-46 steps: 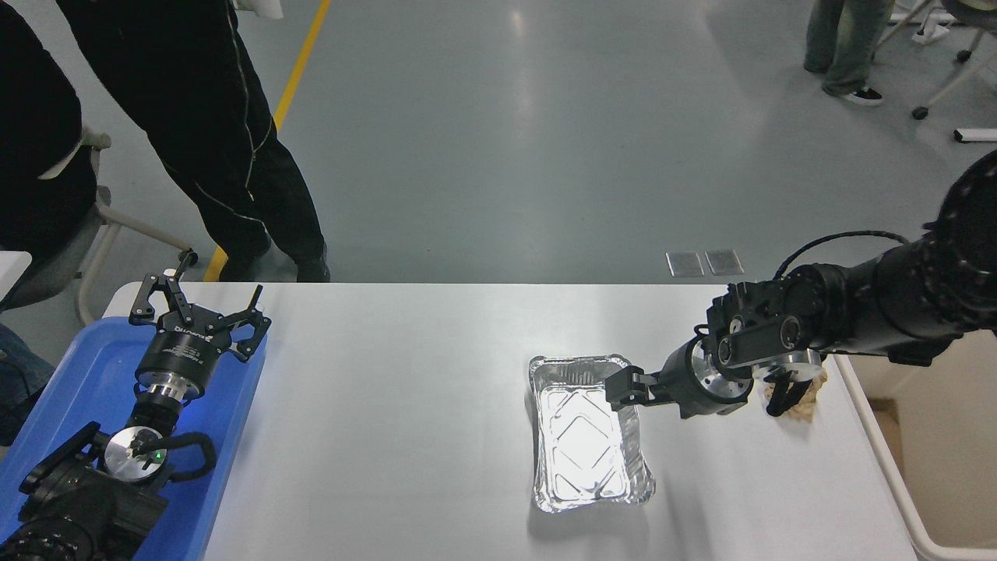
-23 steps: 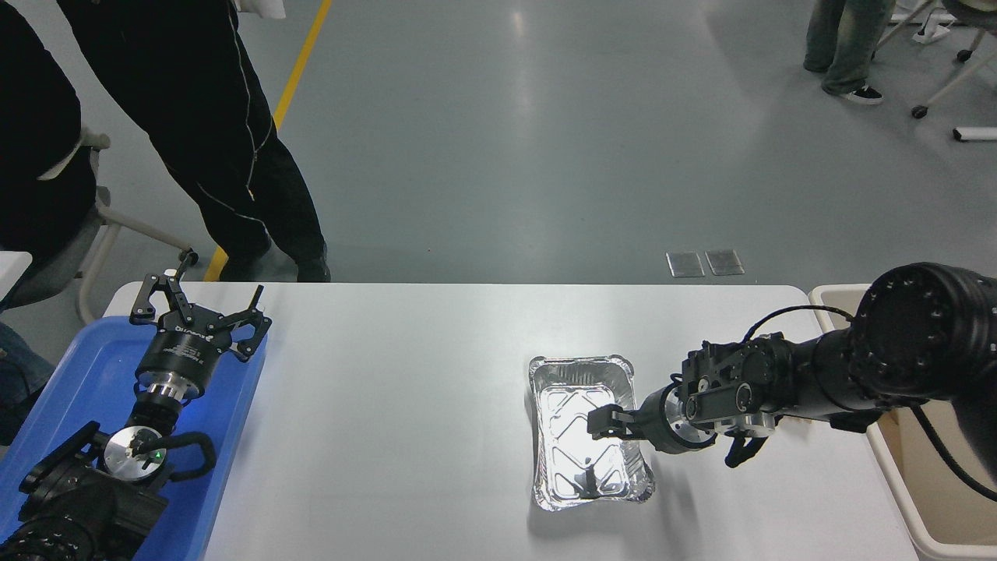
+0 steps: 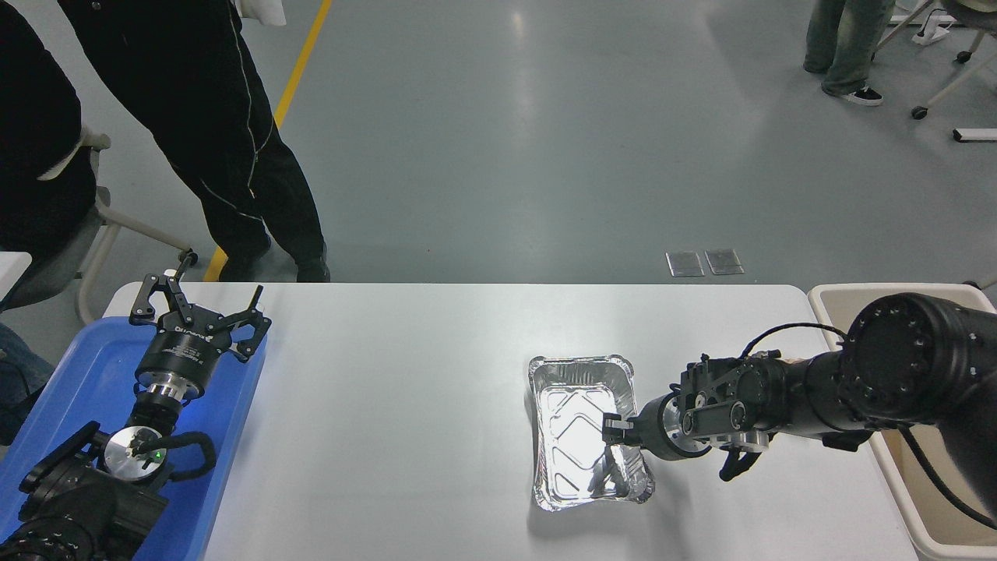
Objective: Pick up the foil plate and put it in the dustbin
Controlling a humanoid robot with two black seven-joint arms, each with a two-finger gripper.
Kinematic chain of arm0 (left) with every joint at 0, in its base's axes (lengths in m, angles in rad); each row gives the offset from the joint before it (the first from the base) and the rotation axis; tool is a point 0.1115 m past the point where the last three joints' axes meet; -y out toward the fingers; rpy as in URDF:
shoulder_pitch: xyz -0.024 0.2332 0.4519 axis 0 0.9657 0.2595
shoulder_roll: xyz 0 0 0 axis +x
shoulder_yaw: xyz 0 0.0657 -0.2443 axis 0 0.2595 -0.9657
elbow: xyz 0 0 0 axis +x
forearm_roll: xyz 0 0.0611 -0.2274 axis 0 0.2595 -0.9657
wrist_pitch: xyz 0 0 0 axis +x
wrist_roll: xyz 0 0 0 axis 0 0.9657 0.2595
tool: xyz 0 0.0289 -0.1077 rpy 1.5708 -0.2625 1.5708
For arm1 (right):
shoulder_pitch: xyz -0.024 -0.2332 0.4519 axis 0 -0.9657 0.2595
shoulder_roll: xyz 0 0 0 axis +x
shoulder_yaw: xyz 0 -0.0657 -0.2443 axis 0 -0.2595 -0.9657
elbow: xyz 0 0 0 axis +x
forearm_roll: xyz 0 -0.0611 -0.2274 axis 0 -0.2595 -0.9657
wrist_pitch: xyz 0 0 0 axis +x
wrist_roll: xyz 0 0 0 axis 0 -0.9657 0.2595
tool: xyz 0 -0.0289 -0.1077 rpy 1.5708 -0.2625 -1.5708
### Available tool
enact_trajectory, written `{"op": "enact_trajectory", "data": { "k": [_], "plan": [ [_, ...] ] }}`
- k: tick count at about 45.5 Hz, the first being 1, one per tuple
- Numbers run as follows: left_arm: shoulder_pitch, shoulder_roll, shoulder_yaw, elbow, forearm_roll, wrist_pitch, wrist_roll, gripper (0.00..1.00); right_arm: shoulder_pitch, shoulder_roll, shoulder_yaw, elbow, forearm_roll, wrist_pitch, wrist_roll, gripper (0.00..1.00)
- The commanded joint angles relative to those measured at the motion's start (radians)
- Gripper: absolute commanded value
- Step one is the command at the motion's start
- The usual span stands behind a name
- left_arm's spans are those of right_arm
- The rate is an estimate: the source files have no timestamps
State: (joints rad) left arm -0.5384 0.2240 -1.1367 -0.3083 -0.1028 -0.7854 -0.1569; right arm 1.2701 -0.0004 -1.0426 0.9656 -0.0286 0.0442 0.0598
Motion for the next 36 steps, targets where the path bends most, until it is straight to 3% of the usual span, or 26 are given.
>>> {"op": "enact_trajectory", "data": {
  "k": [1, 14, 19, 36],
  "plan": [
    [0.000, 0.000, 0.000, 0.000, 0.000, 0.000, 0.000, 0.99, 0.011, 0.000, -0.002, 0.004, 0.001, -0.001, 0.002, 0.00],
    [0.000, 0.000, 0.000, 0.000, 0.000, 0.000, 0.000, 0.99, 0.097, -0.012, -0.011, 0.082, 0.003, 0.000, 0.018, 0.00],
    [0.000, 0.000, 0.000, 0.000, 0.000, 0.000, 0.000, 0.99, 0.196, -0.073, -0.013, 0.186, 0.003, 0.011, 0.034, 0.00],
    [0.000, 0.000, 0.000, 0.000, -0.002, 0.000, 0.000, 0.99, 0.698, -0.365, -0.145, 0.576, -0.062, 0.180, 0.146, 0.00]
  ]
}}
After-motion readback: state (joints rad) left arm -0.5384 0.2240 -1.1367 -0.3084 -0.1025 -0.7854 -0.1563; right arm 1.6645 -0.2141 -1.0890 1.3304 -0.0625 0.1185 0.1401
